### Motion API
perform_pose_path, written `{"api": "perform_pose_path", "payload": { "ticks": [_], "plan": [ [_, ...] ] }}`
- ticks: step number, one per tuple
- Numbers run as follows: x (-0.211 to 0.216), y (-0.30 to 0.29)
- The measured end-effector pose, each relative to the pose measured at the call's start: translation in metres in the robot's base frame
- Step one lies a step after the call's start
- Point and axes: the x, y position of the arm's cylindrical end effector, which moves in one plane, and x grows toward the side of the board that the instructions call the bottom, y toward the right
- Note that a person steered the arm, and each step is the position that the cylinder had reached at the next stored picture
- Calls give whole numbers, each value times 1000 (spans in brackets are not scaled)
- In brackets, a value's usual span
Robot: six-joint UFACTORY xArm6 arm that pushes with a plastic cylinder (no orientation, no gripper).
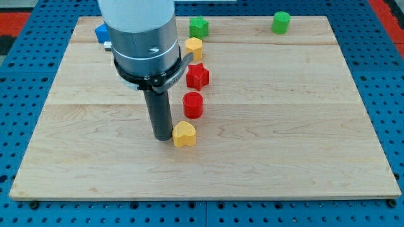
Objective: Move your arm to the bottom center of the board
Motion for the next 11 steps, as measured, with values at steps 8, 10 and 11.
{"api": "perform_pose_path", "payload": {
  "ticks": [8,10,11],
  "plan": [
    [88,-14],
    [67,-15],
    [72,-15]
  ]
}}
